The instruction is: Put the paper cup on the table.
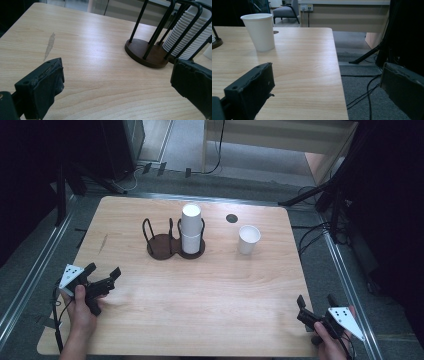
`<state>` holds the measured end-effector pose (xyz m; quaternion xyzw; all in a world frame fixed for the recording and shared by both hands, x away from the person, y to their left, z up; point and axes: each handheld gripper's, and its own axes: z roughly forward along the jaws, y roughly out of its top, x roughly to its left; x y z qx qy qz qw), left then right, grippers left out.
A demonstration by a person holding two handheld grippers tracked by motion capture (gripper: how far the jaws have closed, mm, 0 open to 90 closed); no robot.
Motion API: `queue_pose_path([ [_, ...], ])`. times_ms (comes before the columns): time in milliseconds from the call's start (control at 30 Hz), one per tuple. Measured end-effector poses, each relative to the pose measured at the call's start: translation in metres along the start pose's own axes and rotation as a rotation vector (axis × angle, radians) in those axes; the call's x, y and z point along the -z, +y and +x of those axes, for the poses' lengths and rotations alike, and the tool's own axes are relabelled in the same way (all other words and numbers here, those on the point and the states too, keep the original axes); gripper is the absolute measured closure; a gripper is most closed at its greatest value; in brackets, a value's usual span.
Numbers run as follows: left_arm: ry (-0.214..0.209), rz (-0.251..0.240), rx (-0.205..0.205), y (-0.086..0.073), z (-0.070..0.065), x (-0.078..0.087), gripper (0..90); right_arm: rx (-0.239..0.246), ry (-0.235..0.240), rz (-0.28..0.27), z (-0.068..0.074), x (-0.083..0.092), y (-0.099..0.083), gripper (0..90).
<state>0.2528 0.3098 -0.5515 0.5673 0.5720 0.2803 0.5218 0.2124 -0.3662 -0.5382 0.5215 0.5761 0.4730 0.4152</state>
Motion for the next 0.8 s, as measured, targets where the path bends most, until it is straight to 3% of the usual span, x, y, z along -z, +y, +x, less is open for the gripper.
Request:
queue_pose_path([
  [433,0.008,0.009,-0.002,0.0,-0.001,-0.001,0.0,-0.045,-0.03,-0.004,-0.009,0.017,0.001,0.0],
  [800,0.016,0.014,-0.012,0.0,-0.002,-0.002,0.0,-0.02,-0.011,0.032,-0.003,0.013,-0.006,0.0],
])
